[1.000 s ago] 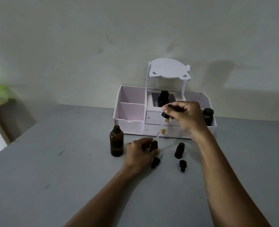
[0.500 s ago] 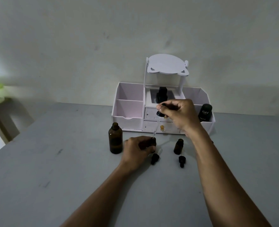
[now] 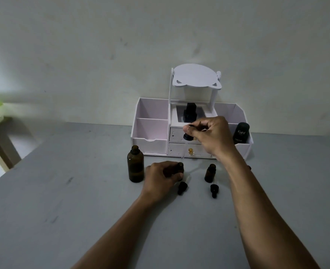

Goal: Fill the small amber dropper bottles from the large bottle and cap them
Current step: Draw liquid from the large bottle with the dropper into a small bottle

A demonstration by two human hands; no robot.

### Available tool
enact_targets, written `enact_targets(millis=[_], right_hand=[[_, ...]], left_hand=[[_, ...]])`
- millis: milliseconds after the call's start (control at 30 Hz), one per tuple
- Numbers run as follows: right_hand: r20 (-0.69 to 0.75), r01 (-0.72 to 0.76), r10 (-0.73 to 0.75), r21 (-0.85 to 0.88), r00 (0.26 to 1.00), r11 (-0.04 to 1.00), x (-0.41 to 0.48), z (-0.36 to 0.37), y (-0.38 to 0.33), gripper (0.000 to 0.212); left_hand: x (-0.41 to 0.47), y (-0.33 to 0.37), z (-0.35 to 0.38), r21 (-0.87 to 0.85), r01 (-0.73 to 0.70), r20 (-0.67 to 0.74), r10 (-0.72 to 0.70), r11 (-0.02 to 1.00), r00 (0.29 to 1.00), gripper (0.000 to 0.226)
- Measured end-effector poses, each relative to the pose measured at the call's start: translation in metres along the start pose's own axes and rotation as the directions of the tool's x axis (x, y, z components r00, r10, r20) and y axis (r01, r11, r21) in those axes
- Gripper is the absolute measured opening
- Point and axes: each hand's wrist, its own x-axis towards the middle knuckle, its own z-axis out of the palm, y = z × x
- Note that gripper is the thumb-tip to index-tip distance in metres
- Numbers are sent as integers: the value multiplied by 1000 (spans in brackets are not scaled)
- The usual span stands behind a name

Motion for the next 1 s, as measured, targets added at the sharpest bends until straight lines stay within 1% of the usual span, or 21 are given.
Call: enact_targets(millis=[167, 233, 333, 433, 500, 533, 600, 633, 667, 700, 733, 767, 800, 833, 867, 933, 1000], right_hand=[[20, 6, -5, -13, 1000, 1000, 0, 0, 1, 8], [40, 9, -8, -11, 999, 1000, 0, -1, 0, 11], [44, 17, -17, -3, 999, 1000, 0, -4, -3, 14], [23, 57, -57, 2, 998, 998, 0, -8, -8, 12], [-9, 93, -93, 39, 996, 995, 0, -9, -15, 6], [-37, 105, -103, 76, 994, 992, -1, -9, -19, 6], [-111, 115, -93, 214, 990, 970, -1, -7, -28, 8], [-140, 117, -78, 299, 987, 947, -1, -5, -32, 9], [-160, 122, -67, 370, 985, 921, -2, -3, -37, 10], [-172, 127, -58, 423, 983, 897, -3, 1, -40, 11], [-175, 127, -50, 462, 983, 878, -4, 5, -43, 12], [-171, 122, -42, 492, 984, 862, -5, 9, -45, 13], [-160, 114, -36, 513, 987, 851, -7, 14, -45, 13], [-145, 105, -33, 522, 989, 846, -7, 19, -46, 13], [-131, 97, -33, 521, 991, 848, -8, 23, -46, 15], [-102, 84, -37, 509, 994, 857, -11, 30, -46, 18], [-77, 68, -35, 490, 996, 869, -12, 36, -47, 16]], left_hand=[[-2, 1, 0, -15, -5, -8, 4, 1000, 1000, 43], [-2, 1, 0, -19, -2, -10, 1, 1000, 1000, 44], [-4, 1, 0, -7, -15, 4, 15, 1000, 1000, 53], [-8, 2, -3, -5, -30, -33, 30, 1000, 999, 63], [-15, 3, -7, 39, -68, -80, 71, 997, 994, 59], [-18, 3, -10, 70, -111, -114, 118, 991, 986, 56], [-24, 4, -19, 116, -242, -206, 261, 963, 943, 46], [-27, 6, -25, 131, -313, -259, 338, 941, 905, 39], [-28, 9, -33, 149, -383, -328, 410, 912, 851, 31], [-29, 11, -41, 167, -441, -411, 469, 882, 781, 24], [-30, 13, -50, 182, -481, -493, 503, 857, 709, 19], [-29, 13, -59, 187, -495, -561, 506, 849, 656, 17], [-27, 12, -68, 178, -483, -611, 481, 857, 629, 17], [-25, 9, -77, 154, -451, -643, 436, 879, 630, 20], [-23, 5, -85, 113, -406, -653, 376, 907, 658, 25], [-19, -9, -98, 12, -302, -591, 251, 953, 767, 38], [-14, -25, -108, -67, -202, -453, 151, 977, 879, 51]])
